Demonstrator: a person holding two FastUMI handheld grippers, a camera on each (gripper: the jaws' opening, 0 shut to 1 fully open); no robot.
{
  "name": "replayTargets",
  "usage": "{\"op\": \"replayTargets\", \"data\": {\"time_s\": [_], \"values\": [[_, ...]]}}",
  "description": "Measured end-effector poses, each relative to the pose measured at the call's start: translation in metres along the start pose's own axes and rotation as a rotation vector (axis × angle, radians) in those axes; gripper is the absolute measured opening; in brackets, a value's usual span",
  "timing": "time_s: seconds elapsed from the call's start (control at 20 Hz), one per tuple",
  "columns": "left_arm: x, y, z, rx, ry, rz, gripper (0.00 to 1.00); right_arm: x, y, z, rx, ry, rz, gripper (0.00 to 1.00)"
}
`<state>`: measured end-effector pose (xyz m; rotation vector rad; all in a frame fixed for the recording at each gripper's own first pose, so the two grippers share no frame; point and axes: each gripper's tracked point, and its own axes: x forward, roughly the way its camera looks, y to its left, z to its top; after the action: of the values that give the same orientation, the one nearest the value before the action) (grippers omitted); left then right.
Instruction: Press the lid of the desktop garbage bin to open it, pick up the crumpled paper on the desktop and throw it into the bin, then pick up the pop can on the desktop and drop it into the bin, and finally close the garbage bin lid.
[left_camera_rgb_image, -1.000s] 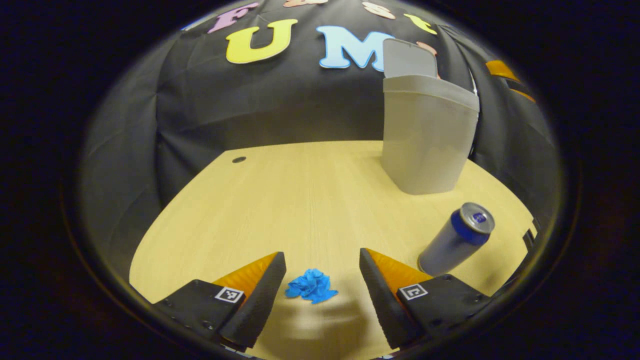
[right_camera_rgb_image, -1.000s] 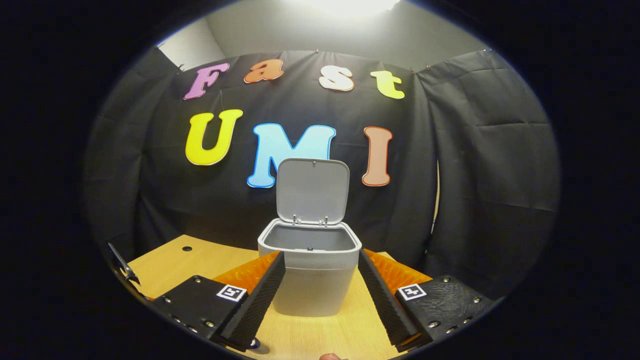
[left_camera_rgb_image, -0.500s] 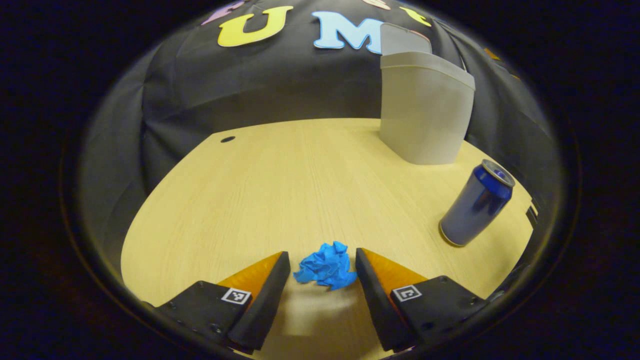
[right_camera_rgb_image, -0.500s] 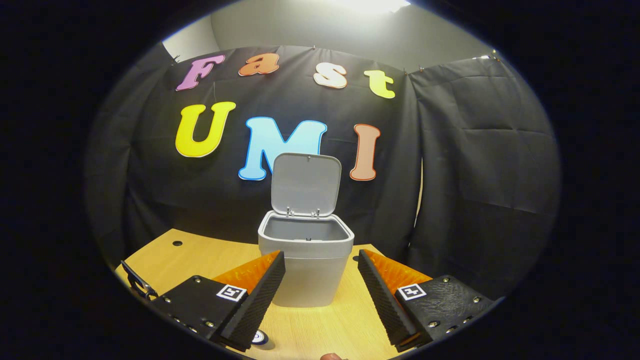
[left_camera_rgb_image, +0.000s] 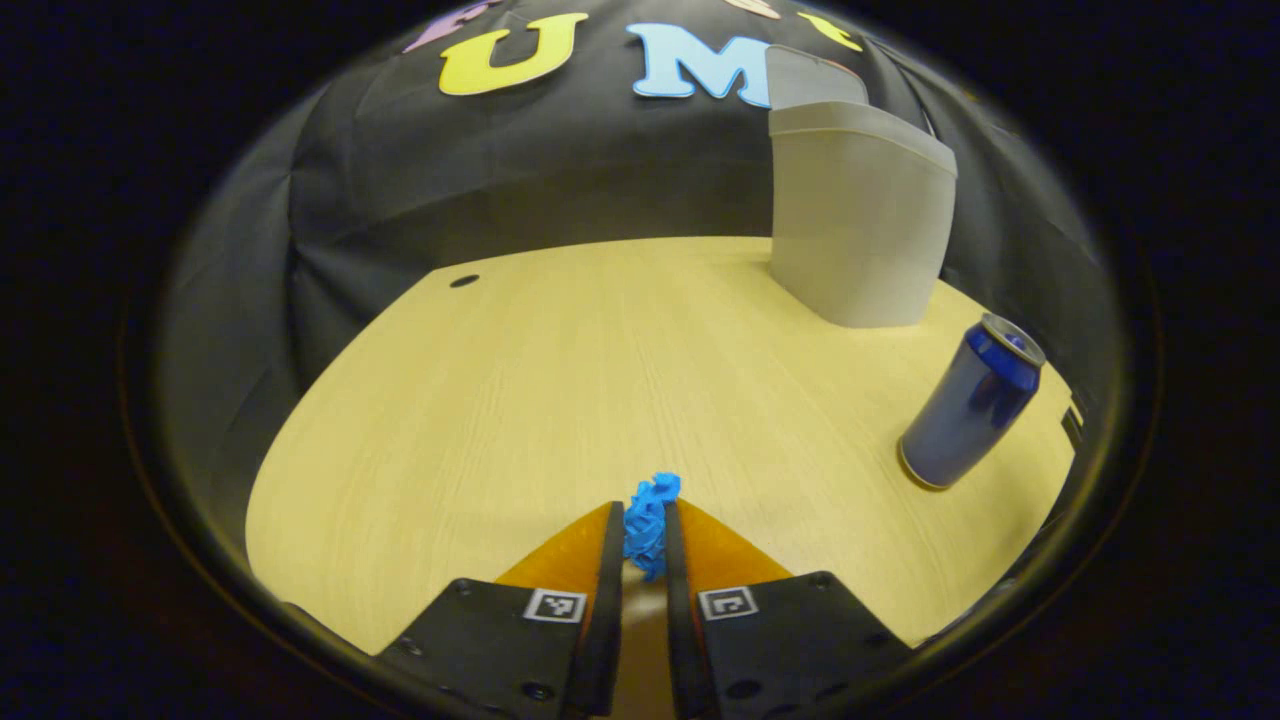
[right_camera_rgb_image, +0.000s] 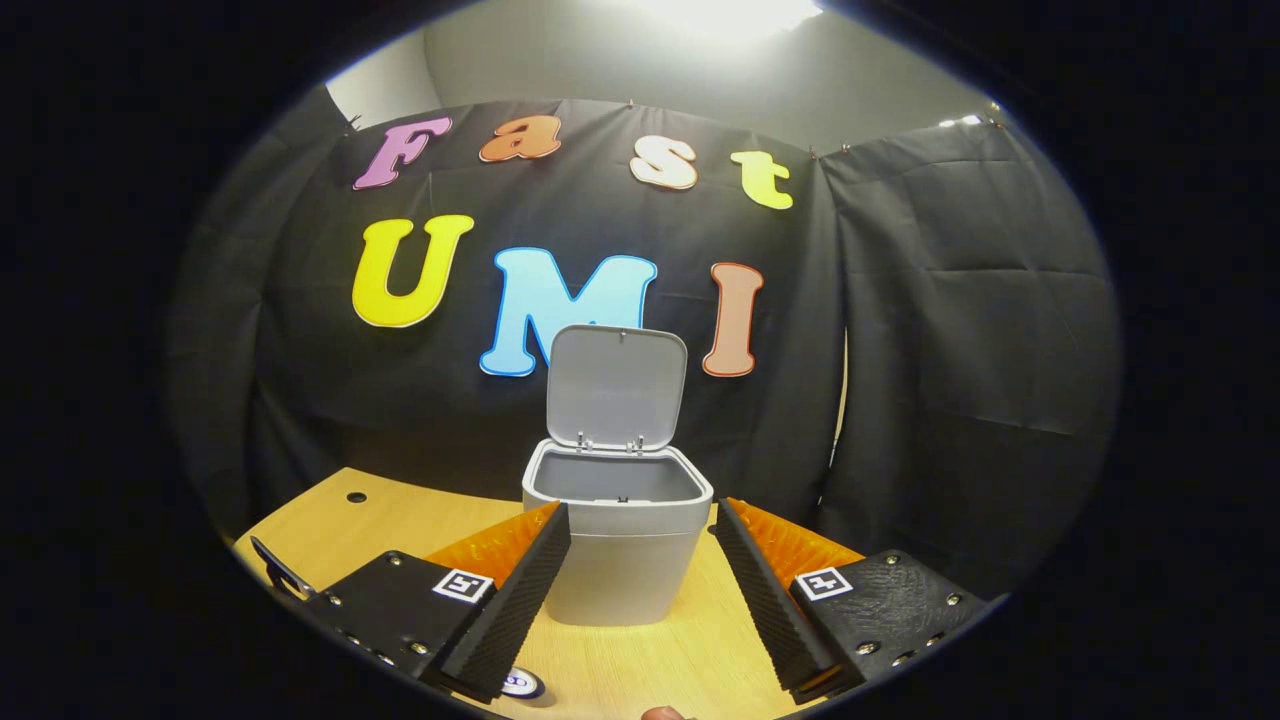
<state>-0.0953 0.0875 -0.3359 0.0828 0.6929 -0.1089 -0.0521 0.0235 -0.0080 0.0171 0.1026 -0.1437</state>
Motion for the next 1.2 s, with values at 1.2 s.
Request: {"op": "replayTargets", "data": {"time_s": [1.2], "values": [[-0.063, -0.039, 0.145, -0.022, -0.241, 0.063, 0.2, 0.006, -0.069, 0.009, 0.045, -0.088, 0.039, 0.94]]}}
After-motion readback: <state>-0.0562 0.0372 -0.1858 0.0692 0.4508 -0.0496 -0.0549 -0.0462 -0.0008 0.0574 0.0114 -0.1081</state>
